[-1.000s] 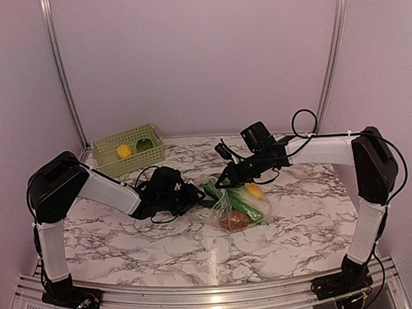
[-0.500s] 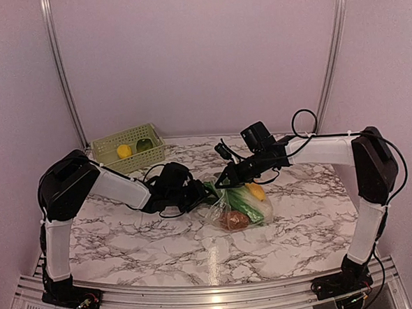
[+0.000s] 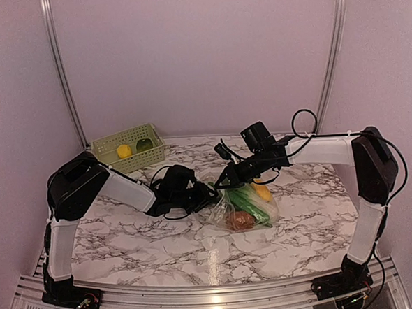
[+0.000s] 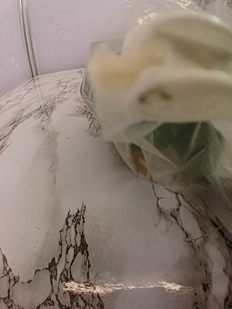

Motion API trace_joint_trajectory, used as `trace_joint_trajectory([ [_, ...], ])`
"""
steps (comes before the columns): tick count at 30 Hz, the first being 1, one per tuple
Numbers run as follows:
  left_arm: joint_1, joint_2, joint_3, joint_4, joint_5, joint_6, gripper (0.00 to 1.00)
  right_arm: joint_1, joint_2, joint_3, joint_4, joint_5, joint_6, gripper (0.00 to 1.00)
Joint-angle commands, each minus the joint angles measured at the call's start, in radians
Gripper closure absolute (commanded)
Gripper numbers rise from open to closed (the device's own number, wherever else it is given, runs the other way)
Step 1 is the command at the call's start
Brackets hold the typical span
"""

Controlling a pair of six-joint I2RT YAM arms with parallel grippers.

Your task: Open the zip-top bag and remove the fake food

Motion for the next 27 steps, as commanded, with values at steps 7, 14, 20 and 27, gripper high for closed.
trace_joint_trajectory([
  [7, -0.013, -0.093, -0.055, -0.023, -0.044, 0.309, 0.65, -0.009, -0.032, 0.032, -0.079, 0.017, -0.074, 1.00],
  [14, -0.013, -0.165, -0.164, 0.029, 0.005, 0.683, 0.57, -0.010, -0.096, -0.045, -0.117, 0.055, -0.103, 1.00],
  [20, -0.025, -0.170, -0.184, 0.048, 0.091, 0.976, 0.49, -0.028, -0.124, -0.095, -0.126, 0.079, -0.099, 1.00],
  [27, -0.045, -0.142, -0.133, -0.037, 0.113, 1.247, 0.46, -0.040, -0.133, -0.121, -0.139, 0.077, -0.105, 1.00],
])
